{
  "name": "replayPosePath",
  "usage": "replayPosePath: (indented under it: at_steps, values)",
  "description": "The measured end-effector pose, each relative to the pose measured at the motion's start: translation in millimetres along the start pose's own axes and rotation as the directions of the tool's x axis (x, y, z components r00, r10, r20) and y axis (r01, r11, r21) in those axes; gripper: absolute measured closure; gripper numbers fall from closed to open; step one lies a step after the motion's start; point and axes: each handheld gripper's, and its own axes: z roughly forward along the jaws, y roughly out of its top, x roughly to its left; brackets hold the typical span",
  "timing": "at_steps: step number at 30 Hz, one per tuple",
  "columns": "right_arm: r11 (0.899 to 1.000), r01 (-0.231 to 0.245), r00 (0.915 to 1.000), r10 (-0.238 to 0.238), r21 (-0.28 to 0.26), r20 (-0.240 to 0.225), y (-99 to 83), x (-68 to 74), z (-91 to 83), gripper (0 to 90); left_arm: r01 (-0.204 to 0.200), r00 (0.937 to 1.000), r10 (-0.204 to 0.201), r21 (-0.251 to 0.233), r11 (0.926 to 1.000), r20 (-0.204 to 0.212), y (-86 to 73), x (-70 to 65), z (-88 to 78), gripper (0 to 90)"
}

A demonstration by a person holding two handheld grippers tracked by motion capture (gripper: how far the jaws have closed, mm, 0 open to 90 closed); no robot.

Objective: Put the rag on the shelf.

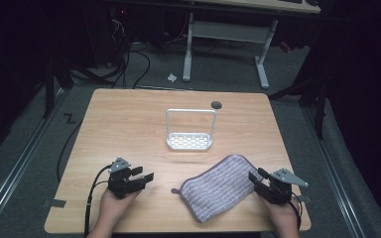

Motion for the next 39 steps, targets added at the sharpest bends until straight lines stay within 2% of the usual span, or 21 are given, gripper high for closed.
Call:
replayPosePath:
  at_steps: [4, 7, 10, 12, 13, 14, 19, 22, 24, 25, 26, 27, 29, 32, 35, 38, 39]
  values:
    - [1.0, 0.024, 0.9997, -0.024, 0.017, 0.005, -4.4, 2.0, -3.8, 54.4, -0.017, 0.9999, 0.017, 0.005, 0.9998, -0.003, 0.6, -6.1, 4.0, 40.1]
    - [0.999, 0.042, 0.9991, -0.042, 0.022, -0.01, -6.4, 3.0, -6.5, 54.8, -0.024, 0.9997, 0.024, 0.015, 0.9996, -0.002, -0.4, -10.7, 5.0, 40.7]
    - [0.999, 0.041, 0.9988, -0.04, 0.019, -0.027, -7.6, 1.8, -8.3, 57.2, -0.029, 0.9995, 0.029, 0.011, 0.9995, 0.009, -0.2, -16.6, 7.3, 42.7]
    - [0.999, 0.033, 0.9987, -0.032, 0.029, -0.04, -8.6, 0.5, -7.5, 59.0, -0.035, 0.999, 0.035, 0.025, 0.9991, 0.028, 0.9, -20.6, 11.0, 47.9]
    - [0.999, 0.037, 0.9984, -0.035, 0.037, -0.045, -9.1, 0.2, -6.5, 59.6, -0.05, 0.9981, 0.049, 0.035, 0.9981, 0.036, 1.8, -23.8, 12.7, 55.4]
    - [0.998, 0.04, 0.998, -0.038, 0.05, -0.051, -9.5, 1.1, -5.3, 61.6, -0.07, 0.9971, 0.069, 0.034, 0.997, 0.032, 2.7, -28.1, 14.1, 60.0]
    - [0.992, 0.08, 0.992, -0.069, 0.103, -0.106, -10.0, 9.8, -1.8, 78.7, -0.122, 0.992, 0.12, 0.047, 0.9914, 0.038, 4.1, -42.9, 19.5, 74.3]
    - [0.984, 0.095, 0.9844, -0.071, 0.149, -0.161, -10.9, 16.4, 3.5, 87.8, -0.116, 0.993, 0.114, 0.055, 0.9917, 0.029, 3.5, -42.9, 20.6, 76.2]
    - [0.972, 0.123, 0.9812, -0.089, 0.202, -0.171, -12.3, 21.1, 9.2, 90.0, -0.112, 0.9935, 0.111, 0.058, 0.992, 0.029, 2.9, -42.1, 20.6, 74.8]
    - [0.963, 0.136, 0.9817, -0.1, 0.232, -0.163, -12.9, 22.7, 12.9, 90.0, -0.111, 0.9934, 0.109, 0.057, 0.9922, 0.034, 2.7, -42.4, 20.6, 74.8]
    - [0.959, 0.15, 0.9817, -0.116, 0.241, -0.151, -12.8, 23.1, 15.4, 90.0, -0.116, 0.9929, 0.114, 0.057, 0.9916, 0.033, 2.5, -43.4, 20.5, 74.7]
    - [0.958, 0.144, 0.9847, -0.114, 0.248, -0.131, -10.9, 22.3, 17.0, 90.0, -0.119, 0.9925, 0.117, 0.057, 0.9913, 0.036, 2.5, -44.4, 20.4, 74.3]
    - [0.953, 0.166, 0.9857, -0.154, 0.252, -0.069, -6.7, 19.1, 23.2, 90.0, -0.12, 0.992, 0.118, 0.053, 0.9913, 0.044, 2.4, -46.7, 20.5, 74.0]
    - [0.958, 0.158, 0.9874, -0.157, 0.241, -0.024, -1.2, 7.2, 34.8, 90.0, -0.132, 0.99, 0.129, 0.058, 0.9895, 0.058, 1.3, -51.2, 22.5, 75.6]
    - [0.967, 0.123, 0.9924, -0.121, 0.222, -0.022, 3.8, -1.0, 47.3, 90.0, -0.127, 0.9863, 0.12, 0.06, 0.99, 0.113, 2.7, -64.5, 34.8, 77.0]
    - [0.969, 0.124, 0.9923, -0.122, 0.215, -0.022, 7.2, 0.9, 54.7, 90.0, -0.171, 0.9748, 0.16, 0.057, 0.9837, 0.156, 12.9, -84.2, 54.1, 76.4]
    - [0.968, 0.129, 0.9916, -0.128, 0.215, -0.02, 7.4, 2.4, 55.5, 90.0, -0.18, 0.9713, 0.172, 0.037, 0.983, 0.164, 17.9, -89.1, 58.2, 76.6]
